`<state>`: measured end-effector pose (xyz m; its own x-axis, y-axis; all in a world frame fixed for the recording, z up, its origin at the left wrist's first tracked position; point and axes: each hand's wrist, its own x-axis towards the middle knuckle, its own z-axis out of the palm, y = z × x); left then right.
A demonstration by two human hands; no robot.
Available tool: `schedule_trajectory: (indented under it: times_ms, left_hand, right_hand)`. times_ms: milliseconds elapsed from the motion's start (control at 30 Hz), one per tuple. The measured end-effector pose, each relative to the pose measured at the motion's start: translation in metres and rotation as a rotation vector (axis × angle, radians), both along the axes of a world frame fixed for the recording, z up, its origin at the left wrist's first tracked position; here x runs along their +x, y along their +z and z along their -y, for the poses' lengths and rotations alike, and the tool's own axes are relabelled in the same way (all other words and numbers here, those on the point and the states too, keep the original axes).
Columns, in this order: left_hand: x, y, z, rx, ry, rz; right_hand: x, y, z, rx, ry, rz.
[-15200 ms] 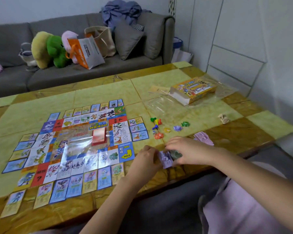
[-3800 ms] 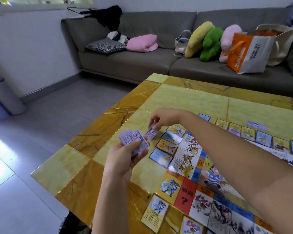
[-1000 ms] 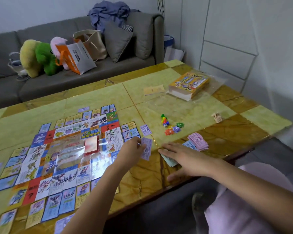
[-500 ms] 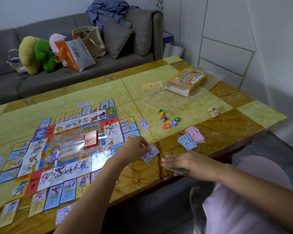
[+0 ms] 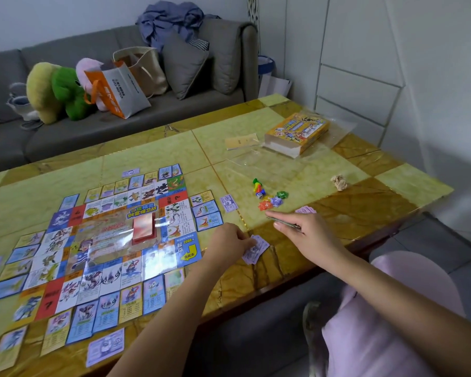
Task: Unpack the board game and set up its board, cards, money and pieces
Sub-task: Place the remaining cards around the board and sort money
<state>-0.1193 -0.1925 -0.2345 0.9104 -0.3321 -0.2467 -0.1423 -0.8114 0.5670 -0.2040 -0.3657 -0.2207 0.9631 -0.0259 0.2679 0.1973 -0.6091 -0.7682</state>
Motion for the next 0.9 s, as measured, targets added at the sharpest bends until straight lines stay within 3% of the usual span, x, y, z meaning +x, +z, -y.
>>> schedule_trajectory:
  times_ms: [67, 200, 267, 400, 500, 667, 800, 900]
  left_hand:
    - [-0.003, 0.001, 0.002, -0.095, 0.13, -0.077]
    - [-0.009, 0.006, 0.004, -0.464, 0.429, -0.334]
    - [-0.012, 0.005, 0.005, -0.52, 0.485, -0.364]
    - [-0.018, 0.0, 0.006, -0.52, 0.494, -0.298]
    - [-0.025, -0.002, 0.006, -0.512, 0.512, -0.217]
    - [-0.035, -0.008, 0.013, -0.346, 0.413, -0.036]
    - [-0.037, 0.008, 0.017, -0.354, 0.355, -0.259]
    - [-0.039, 0.016, 0.011, -0.165, 0.271, -0.372]
  right_hand:
    - [0.0, 0.0, -0.003, -0.019, -0.003, -0.025]
    - [0.001, 0.003, -0.009, 0.004, -0.024, -0.071]
    - [0.002, 0.005, -0.011, 0.039, -0.053, -0.101]
    - [0.011, 0.001, -0.009, 0.04, -0.083, -0.158]
    - [0.016, -0.007, -0.009, 0.074, -0.076, -0.308]
    - [0.023, -0.014, -0.014, 0.404, -0.105, -0.504]
    - [0.039, -0.008, -0.006, 0.291, -0.139, -0.552]
    - [0.051, 0.004, -0.005, 0.159, -0.129, -0.617]
